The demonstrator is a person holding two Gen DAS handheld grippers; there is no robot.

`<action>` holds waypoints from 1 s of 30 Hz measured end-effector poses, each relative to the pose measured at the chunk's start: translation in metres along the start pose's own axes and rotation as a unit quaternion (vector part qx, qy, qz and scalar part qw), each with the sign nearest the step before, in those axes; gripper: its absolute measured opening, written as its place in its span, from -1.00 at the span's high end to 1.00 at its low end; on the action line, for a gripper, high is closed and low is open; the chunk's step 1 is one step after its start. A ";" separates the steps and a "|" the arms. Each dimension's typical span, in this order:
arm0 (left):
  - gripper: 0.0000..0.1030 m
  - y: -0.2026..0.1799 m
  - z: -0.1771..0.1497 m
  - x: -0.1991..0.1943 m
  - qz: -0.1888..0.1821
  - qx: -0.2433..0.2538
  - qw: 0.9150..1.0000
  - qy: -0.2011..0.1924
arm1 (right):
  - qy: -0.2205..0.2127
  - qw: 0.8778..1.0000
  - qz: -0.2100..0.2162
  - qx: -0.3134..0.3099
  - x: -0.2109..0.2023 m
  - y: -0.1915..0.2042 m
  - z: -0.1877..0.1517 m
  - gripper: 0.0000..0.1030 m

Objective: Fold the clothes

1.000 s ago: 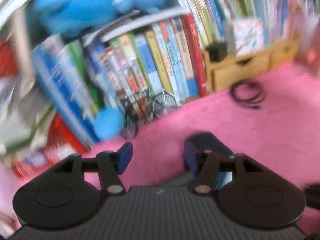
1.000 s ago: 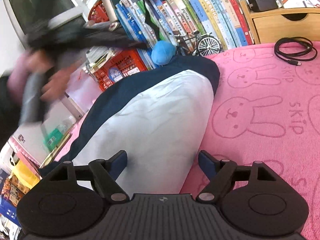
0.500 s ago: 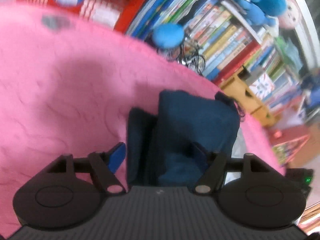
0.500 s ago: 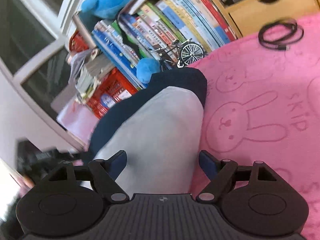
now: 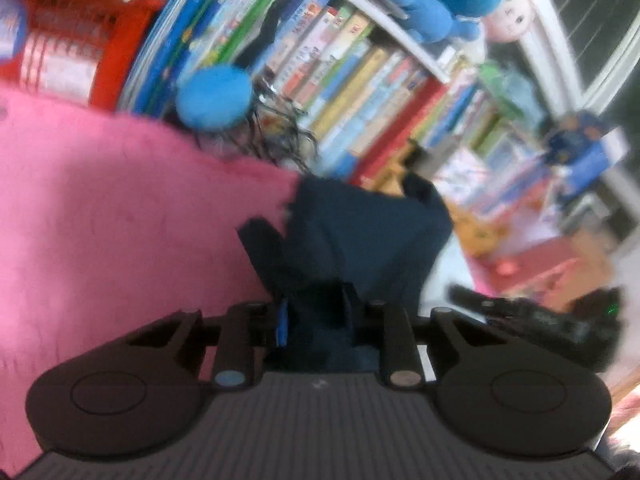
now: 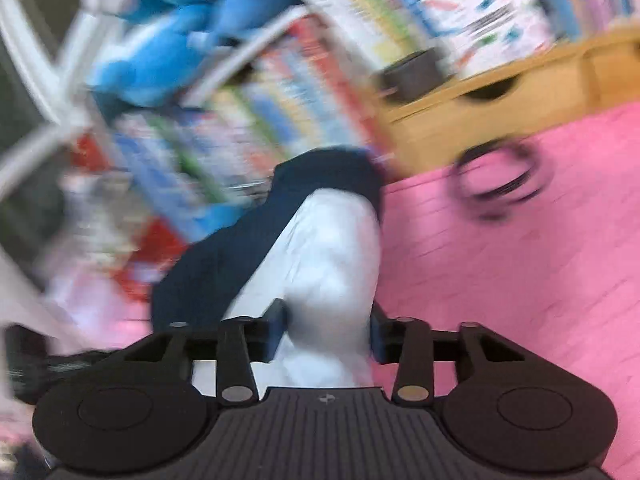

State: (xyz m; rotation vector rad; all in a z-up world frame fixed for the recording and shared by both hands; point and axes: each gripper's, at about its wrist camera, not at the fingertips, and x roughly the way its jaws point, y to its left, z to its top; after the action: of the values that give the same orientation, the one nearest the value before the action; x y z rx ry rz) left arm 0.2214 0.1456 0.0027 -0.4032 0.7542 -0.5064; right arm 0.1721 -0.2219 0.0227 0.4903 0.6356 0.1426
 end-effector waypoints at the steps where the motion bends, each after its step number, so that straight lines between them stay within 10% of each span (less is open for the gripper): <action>1: 0.49 -0.002 0.001 0.005 0.029 0.005 1.000 -0.006 | -0.007 0.999 -0.036 -0.027 -0.004 0.003 0.000 0.07; 6: 0.52 -0.016 -0.030 -0.033 0.128 0.091 0.986 -0.058 | -0.043 0.975 -0.121 -0.184 -0.038 0.037 -0.035 -0.38; 12: 0.21 -0.065 -0.091 -0.102 0.111 0.176 0.974 -0.089 | -0.061 0.956 -0.104 -0.267 -0.093 0.065 -0.110 -0.47; 18: 0.08 -0.089 -0.126 -0.116 -0.043 0.093 0.994 -0.048 | -0.074 0.963 -0.098 -0.241 -0.114 0.070 -0.149 -0.50; 30: 0.02 -0.076 -0.148 -0.080 -0.013 -0.063 0.997 -0.035 | -0.108 0.944 -0.108 -0.291 -0.119 0.099 -0.183 -0.60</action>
State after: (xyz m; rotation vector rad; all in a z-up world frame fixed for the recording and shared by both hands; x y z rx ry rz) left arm 0.0419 0.1052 -0.0129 -0.5454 0.7165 -0.4675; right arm -0.0306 -0.0954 0.0071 -0.1371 0.4002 0.0621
